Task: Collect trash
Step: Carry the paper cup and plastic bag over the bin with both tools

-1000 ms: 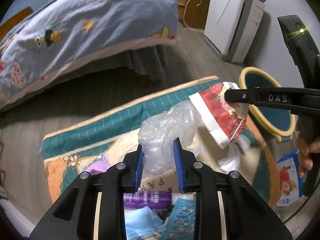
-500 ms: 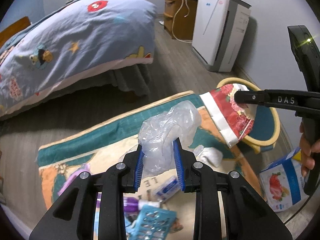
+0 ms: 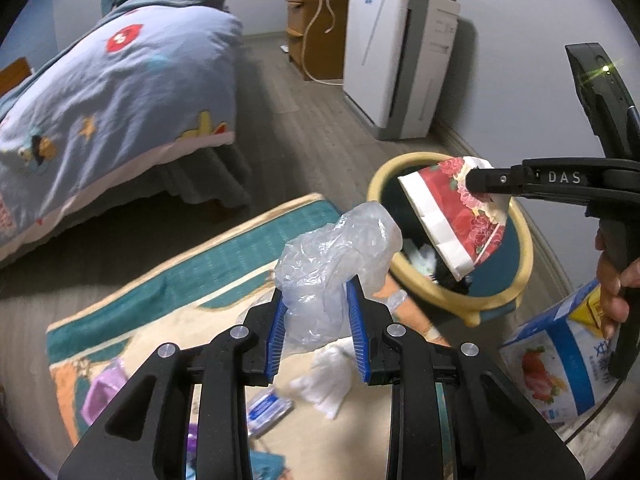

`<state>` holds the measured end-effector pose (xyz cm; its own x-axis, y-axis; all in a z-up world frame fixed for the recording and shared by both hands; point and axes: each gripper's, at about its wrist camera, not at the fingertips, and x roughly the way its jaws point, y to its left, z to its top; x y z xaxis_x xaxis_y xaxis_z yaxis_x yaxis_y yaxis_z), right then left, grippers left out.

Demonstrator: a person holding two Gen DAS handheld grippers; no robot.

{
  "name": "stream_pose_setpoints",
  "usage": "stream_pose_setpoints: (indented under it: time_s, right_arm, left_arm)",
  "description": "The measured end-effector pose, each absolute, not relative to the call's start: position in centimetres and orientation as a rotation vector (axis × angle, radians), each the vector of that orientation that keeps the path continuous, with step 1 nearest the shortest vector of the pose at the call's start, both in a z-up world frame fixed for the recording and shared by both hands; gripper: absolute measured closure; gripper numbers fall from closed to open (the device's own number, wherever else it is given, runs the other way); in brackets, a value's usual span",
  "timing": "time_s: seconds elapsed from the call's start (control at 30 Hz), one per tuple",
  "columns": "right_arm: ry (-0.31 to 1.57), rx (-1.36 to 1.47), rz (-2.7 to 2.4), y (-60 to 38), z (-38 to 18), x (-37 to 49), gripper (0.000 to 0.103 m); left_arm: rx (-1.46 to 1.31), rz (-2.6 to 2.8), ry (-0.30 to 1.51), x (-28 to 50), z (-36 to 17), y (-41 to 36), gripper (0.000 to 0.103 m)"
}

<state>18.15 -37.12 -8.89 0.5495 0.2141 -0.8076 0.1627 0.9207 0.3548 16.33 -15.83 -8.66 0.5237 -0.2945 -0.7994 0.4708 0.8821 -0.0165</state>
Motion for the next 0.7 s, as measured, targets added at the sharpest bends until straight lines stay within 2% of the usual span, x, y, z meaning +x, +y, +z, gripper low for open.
stream_pose_setpoints:
  time_s: [0.7]
  right_arm:
    - [1.019,0.497,-0.164,-44.5,-11.8,16.9,0.083]
  left_arm:
    - [0.263,-0.600,0.894,15.5,-10.2,-23.7,0.073]
